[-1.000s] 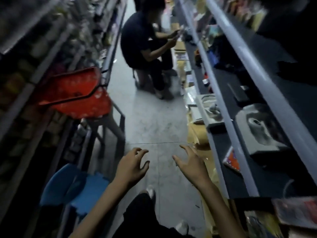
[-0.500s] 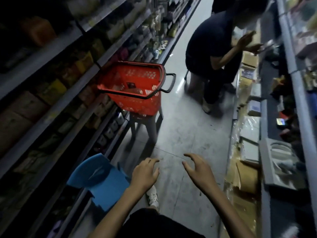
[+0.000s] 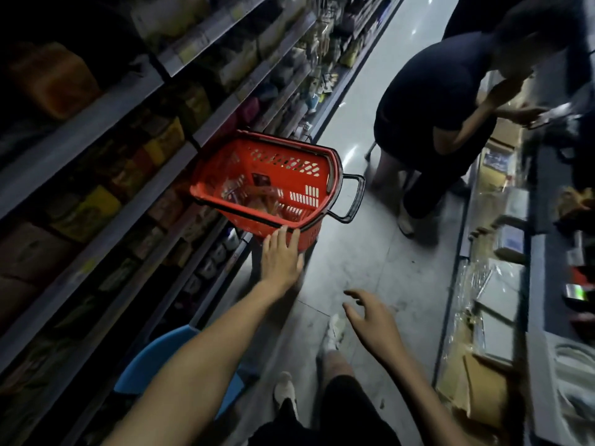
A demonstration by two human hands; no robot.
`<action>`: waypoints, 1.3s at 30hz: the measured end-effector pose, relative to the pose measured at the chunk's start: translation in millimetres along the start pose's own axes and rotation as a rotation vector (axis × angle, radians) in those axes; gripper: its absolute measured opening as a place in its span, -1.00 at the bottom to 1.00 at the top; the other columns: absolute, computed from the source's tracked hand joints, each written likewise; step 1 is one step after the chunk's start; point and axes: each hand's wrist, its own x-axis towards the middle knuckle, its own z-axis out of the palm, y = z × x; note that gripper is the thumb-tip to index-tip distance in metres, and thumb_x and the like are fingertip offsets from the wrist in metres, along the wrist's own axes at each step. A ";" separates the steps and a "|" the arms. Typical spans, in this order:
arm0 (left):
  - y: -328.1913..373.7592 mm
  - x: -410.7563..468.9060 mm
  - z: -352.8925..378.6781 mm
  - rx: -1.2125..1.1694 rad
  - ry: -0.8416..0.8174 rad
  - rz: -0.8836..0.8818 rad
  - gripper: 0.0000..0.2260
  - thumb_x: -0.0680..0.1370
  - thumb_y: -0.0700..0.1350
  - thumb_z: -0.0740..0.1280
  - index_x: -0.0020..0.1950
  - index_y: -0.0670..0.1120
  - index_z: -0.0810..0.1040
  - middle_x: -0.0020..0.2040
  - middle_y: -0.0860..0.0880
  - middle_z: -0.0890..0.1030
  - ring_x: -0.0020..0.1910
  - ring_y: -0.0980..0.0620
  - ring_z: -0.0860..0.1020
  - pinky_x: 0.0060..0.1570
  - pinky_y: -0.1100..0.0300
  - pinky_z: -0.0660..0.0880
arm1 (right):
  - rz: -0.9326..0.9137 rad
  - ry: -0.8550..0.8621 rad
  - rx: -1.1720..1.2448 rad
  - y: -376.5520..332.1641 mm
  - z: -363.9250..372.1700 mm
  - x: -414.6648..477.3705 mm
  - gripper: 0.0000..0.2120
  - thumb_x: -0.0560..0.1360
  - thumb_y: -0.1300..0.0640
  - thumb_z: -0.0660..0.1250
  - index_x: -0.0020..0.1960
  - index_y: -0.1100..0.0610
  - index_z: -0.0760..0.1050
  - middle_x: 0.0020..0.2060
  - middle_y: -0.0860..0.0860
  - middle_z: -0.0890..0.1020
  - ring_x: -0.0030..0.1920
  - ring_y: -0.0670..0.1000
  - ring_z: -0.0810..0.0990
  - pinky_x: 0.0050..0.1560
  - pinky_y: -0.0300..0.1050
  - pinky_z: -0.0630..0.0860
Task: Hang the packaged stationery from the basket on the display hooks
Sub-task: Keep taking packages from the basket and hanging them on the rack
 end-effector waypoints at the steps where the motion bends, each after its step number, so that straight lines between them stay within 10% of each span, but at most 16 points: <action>1: 1.2 18.1 1.8 0.019 -0.030 -0.008 -0.36 0.59 0.04 0.37 0.63 -0.07 0.27 0.56 -0.21 0.33 0.56 -0.22 0.29 0.57 -0.20 0.21 | -0.009 0.001 0.000 -1.3 -2.4 14.8 -0.72 0.63 0.02 0.35 0.33 -0.05 0.57 0.24 -0.11 0.62 0.24 -0.06 0.60 0.24 -0.06 0.53; 5: 4.8 74.9 20.0 0.122 -0.232 -0.051 -0.34 0.69 0.17 0.20 0.70 -0.05 0.06 0.66 -0.13 0.19 0.67 -0.18 0.10 0.62 -0.30 0.00 | -0.050 -0.007 -0.035 -7.1 -11.6 75.7 -0.74 0.62 0.06 0.36 0.29 -0.03 0.60 0.21 -0.12 0.64 0.21 -0.09 0.61 0.20 -0.16 0.49; 9: 1.0 91.6 43.7 0.083 -0.171 -0.099 -0.47 0.71 0.17 0.00 0.57 -0.09 0.35 0.46 -0.11 0.49 0.56 -0.21 0.34 0.56 -0.40 0.01 | -0.117 -0.016 -0.118 -15.7 -22.2 142.0 -0.76 0.61 0.06 0.37 0.27 -0.03 0.62 0.19 -0.09 0.65 0.23 -0.03 0.60 0.18 -0.09 0.50; 19: -16.0 104.0 51.3 0.095 -0.210 -0.041 -0.51 0.67 0.20 0.07 0.43 -0.07 0.47 0.27 -0.03 0.59 0.35 -0.18 0.53 0.48 -0.37 0.26 | -0.655 -0.061 -0.513 -61.3 7.7 334.1 -0.90 0.42 0.16 0.42 -0.16 0.18 0.53 -0.18 0.15 0.54 -0.13 0.22 0.52 -0.10 0.06 0.43; 23: -41.9 112.3 37.9 0.106 -0.186 0.069 -0.57 0.68 0.21 0.07 0.39 0.06 0.55 0.29 0.01 0.61 0.33 -0.09 0.53 0.46 -0.20 0.13 | -0.773 -0.178 -0.692 -51.7 12.4 358.4 -0.67 0.61 0.01 0.27 -0.27 0.09 0.59 -0.36 0.04 0.61 -0.27 0.12 0.58 0.10 0.05 0.45; 31: -147.2 158.9 16.3 0.168 -0.380 0.110 -0.44 0.67 0.35 -0.02 0.31 0.09 0.64 0.23 0.01 0.65 0.33 -0.07 0.56 0.49 -0.36 0.19 | -0.748 -0.204 -0.793 -56.6 13.5 361.3 -0.61 0.63 -0.03 0.17 -0.27 0.07 0.58 -0.35 0.00 0.65 -0.28 0.07 0.61 0.08 0.02 0.40; 39: -218.4 234.5 0.4 0.172 -0.513 0.181 -0.32 0.53 0.31 -0.16 0.08 0.00 0.67 0.05 -0.03 0.65 0.13 -0.10 0.60 0.08 0.01 0.42 | -0.342 -0.468 -0.960 -97.4 47.0 389.3 -0.73 0.56 -0.08 0.23 0.05 0.06 0.61 -0.03 0.06 0.72 0.05 0.15 0.68 0.11 0.02 0.40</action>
